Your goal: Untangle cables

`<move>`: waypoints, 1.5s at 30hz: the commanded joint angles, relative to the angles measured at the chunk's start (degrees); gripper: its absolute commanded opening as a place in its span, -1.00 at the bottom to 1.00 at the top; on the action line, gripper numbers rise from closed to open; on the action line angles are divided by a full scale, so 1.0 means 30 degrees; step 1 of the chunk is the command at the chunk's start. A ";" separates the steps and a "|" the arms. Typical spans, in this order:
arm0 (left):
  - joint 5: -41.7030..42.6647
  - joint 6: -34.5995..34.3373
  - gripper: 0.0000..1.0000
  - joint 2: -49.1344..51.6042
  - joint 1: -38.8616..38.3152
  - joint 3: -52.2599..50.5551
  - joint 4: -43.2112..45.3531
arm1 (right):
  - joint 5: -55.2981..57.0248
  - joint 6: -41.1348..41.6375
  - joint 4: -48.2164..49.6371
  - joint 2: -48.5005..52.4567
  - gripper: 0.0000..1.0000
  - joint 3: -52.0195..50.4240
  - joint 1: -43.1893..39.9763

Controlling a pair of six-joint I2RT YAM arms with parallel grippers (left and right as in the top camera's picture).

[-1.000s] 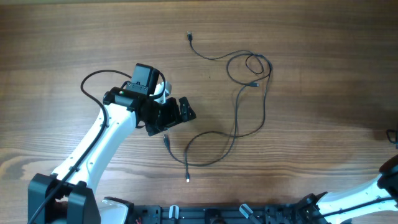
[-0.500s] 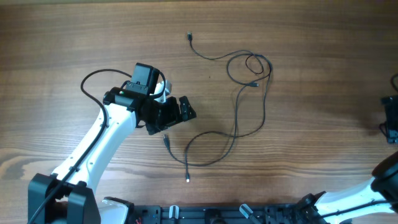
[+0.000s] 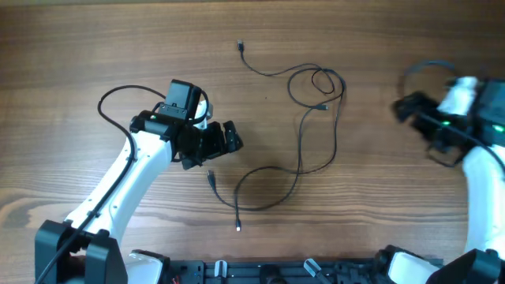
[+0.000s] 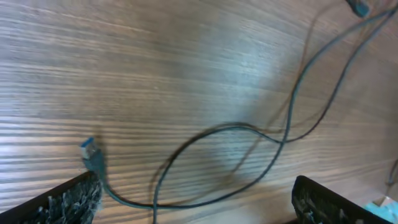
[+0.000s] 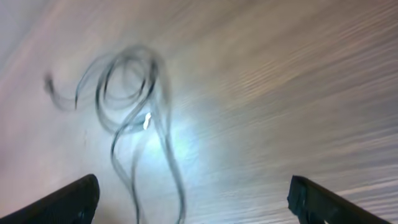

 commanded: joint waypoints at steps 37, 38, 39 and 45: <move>0.1887 0.2470 1.00 -0.0036 0.2484 0.0124 -0.1698 | 0.3191 0.6958 1.0142 0.9194 0.43 -0.0160 1.1803; 0.1887 0.2470 1.00 -0.0036 0.2484 0.0124 -0.1741 | 0.3315 0.6958 1.0156 0.9194 0.29 -0.0160 1.1803; 0.1887 0.2470 1.00 -0.0036 0.2477 0.0124 -0.1770 | 0.3351 0.6965 1.0200 0.9194 0.08 -0.0160 1.1803; 0.1887 0.2470 1.00 -0.0036 0.2484 0.0124 -0.2040 | 0.4022 0.6936 1.0375 0.9464 0.18 -0.0160 1.1941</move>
